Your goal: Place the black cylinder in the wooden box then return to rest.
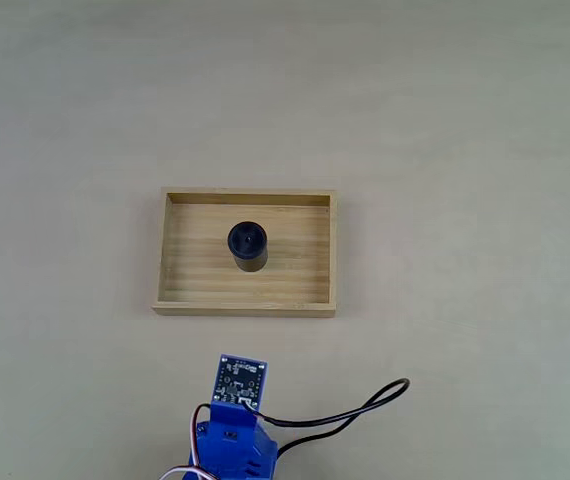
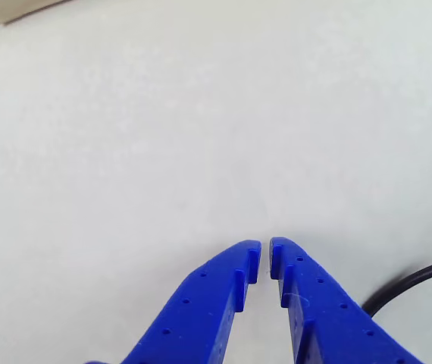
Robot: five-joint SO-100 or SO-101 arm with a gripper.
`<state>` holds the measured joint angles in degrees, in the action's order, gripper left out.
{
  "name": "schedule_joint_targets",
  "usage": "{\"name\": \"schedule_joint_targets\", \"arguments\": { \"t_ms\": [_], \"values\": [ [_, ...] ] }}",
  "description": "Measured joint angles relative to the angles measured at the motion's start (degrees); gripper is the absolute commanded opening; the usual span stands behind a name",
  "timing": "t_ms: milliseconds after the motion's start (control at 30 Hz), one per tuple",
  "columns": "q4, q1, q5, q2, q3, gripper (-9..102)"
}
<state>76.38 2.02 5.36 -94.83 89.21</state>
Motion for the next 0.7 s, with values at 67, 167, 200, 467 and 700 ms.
{"name": "schedule_joint_targets", "arguments": {
  "t_ms": [67, 167, 200, 467, 700],
  "values": [
    [1.23, 0.0, 0.09, -0.26, 0.88, 0],
    [1.93, 0.0, 0.0, -2.46, 0.97, 0],
    [1.93, 0.0, 0.0, -2.55, 1.23, 0],
    [1.93, 0.0, 0.0, -3.25, 1.23, 0],
    [1.93, 0.0, 0.0, -3.25, 1.23, 0]
  ]
}}
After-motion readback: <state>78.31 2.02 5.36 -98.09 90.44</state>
